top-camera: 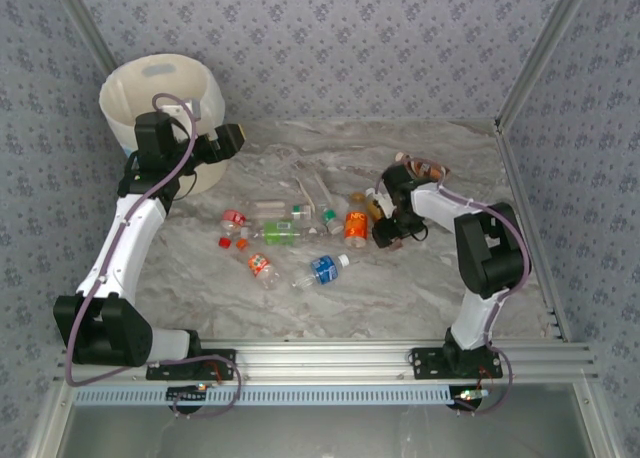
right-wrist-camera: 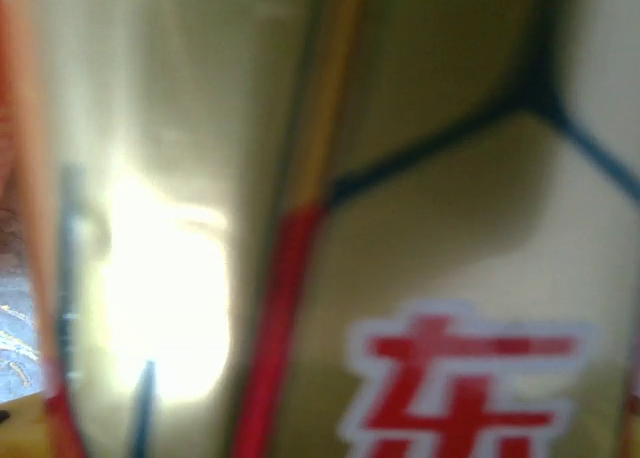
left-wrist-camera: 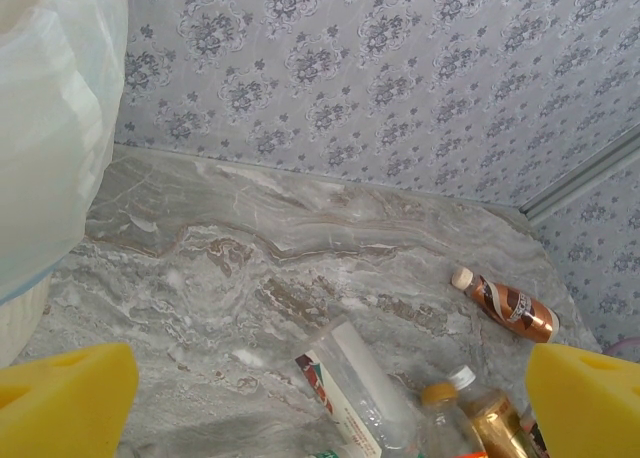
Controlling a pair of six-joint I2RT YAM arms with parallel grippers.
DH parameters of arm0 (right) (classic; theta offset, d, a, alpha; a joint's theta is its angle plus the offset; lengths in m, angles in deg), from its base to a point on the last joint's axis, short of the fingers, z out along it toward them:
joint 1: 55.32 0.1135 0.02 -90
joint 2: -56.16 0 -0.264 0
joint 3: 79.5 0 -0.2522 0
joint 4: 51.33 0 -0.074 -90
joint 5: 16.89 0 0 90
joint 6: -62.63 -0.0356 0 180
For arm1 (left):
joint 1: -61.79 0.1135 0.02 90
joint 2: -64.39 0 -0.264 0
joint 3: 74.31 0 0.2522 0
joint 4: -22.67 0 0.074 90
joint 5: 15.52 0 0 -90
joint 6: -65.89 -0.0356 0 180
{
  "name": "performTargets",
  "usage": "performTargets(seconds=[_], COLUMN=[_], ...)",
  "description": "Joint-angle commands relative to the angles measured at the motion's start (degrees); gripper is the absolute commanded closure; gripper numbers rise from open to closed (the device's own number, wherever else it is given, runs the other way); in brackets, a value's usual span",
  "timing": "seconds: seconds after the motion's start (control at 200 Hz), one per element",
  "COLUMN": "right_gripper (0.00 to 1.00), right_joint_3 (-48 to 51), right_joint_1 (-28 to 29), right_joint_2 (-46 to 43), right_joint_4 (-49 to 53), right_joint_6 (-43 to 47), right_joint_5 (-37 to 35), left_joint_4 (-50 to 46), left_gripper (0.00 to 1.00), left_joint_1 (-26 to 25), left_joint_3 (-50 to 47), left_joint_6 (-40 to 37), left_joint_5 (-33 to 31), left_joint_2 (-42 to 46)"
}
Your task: Put the plastic bottles in the bin
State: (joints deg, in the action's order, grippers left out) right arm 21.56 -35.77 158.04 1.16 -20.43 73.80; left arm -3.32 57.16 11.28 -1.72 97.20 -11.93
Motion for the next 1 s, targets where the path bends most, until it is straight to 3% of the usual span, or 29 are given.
performTargets(seconds=[0.0,0.245,0.49,0.879,0.994], right_gripper=[0.39,0.53,0.56,0.56,0.56], right_joint_3=[1.33,1.65,1.13,-7.16,-7.45], right_joint_1=[0.40,2.91,11.59,25.07,27.81], right_joint_2=[-6.83,-21.90,-31.82,-28.44,-26.40], right_joint_4=[2.63,10.74,11.26,4.02,0.86], right_joint_6=[-2.23,-6.86,-15.98,-20.93,-21.88], right_joint_5=[-2.28,-6.50,-7.22,-8.61,-8.69], left_joint_4=[-0.08,1.17,2.47,4.85,7.29], left_gripper=[0.00,0.01,0.01,0.01,0.00], left_joint_1=[-0.08,-0.37,-3.63,-19.44,-21.81], left_joint_3=[1.38,1.21,2.45,5.92,5.46], left_joint_6=[0.11,1.62,3.83,10.84,14.15], left_joint_5=[1.39,3.62,6.70,12.11,14.01], left_joint_2=[0.40,0.14,-2.19,-10.17,-11.37])
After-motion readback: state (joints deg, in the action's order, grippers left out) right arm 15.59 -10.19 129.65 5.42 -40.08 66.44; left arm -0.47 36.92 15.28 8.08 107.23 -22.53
